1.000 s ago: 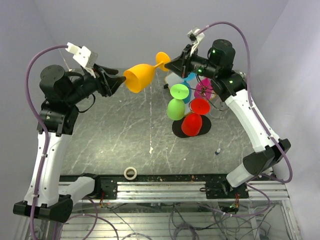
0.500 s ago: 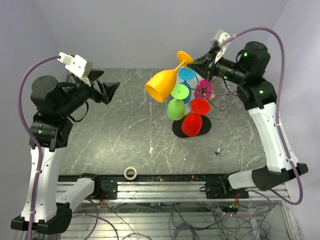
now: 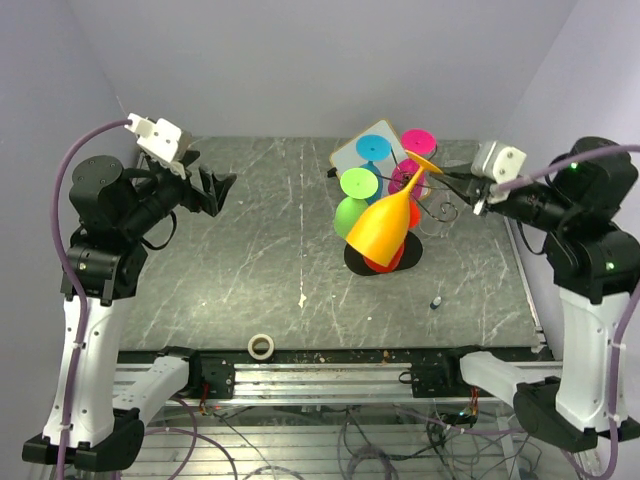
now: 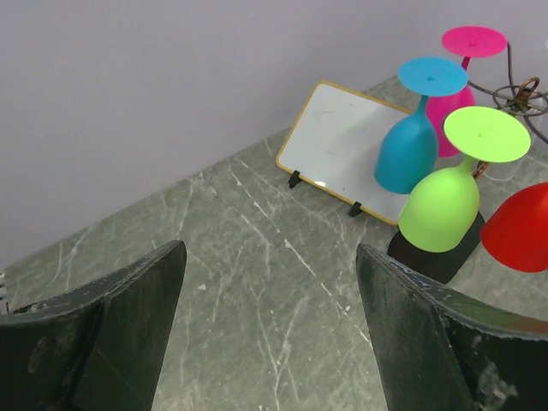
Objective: Place the wine glass upside down on the wine glass rack
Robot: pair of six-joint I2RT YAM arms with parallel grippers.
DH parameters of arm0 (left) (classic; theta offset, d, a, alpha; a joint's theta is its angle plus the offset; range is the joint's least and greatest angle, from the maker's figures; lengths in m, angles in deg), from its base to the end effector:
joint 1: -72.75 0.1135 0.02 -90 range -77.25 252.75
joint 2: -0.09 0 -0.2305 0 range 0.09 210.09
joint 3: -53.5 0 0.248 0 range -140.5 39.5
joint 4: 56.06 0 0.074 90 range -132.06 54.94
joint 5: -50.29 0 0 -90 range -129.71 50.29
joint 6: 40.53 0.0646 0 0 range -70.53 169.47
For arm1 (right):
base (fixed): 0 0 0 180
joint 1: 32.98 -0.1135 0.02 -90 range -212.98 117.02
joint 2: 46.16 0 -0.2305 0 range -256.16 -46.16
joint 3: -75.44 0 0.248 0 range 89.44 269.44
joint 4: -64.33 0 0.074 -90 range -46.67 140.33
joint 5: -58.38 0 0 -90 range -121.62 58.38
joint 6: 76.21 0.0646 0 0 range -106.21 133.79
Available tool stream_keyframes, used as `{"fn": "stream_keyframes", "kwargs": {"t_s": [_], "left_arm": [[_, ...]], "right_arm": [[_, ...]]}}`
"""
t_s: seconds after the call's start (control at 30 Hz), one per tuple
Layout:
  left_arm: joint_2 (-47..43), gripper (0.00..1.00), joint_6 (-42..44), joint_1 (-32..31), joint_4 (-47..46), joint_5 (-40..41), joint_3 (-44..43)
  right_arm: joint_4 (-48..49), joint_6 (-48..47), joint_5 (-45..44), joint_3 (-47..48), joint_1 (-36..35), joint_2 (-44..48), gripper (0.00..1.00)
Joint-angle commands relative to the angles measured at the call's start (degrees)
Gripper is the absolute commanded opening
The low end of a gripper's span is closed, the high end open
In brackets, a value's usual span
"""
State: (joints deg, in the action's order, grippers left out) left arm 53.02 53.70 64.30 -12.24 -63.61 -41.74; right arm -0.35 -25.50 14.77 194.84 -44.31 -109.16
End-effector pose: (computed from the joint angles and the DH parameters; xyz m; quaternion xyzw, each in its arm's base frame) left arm 0.1915 -0.0549 0.4608 0.2210 0.6806 -0.1734 0.6767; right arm 0.1574 0.0792 0.5084 -0.5301 0.5183 0.1438 0.6555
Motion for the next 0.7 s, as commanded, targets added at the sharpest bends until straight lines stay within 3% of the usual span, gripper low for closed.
{"fn": "stream_keyframes", "kwargs": {"t_s": [0.0, 0.67], "left_arm": [[-0.92, 0.91, 2.47, 0.27, 1.61, 1.58, 1.15], [-3.27, 0.94, 6.37, 0.27, 2.96, -0.58, 5.87]], "right_arm": [[-8.81, -7.99, 1.19, 1.37, 2.34, 2.14, 0.00], [-21.28, -23.67, -8.76, -8.87, 12.47, 11.94, 0.00]]}}
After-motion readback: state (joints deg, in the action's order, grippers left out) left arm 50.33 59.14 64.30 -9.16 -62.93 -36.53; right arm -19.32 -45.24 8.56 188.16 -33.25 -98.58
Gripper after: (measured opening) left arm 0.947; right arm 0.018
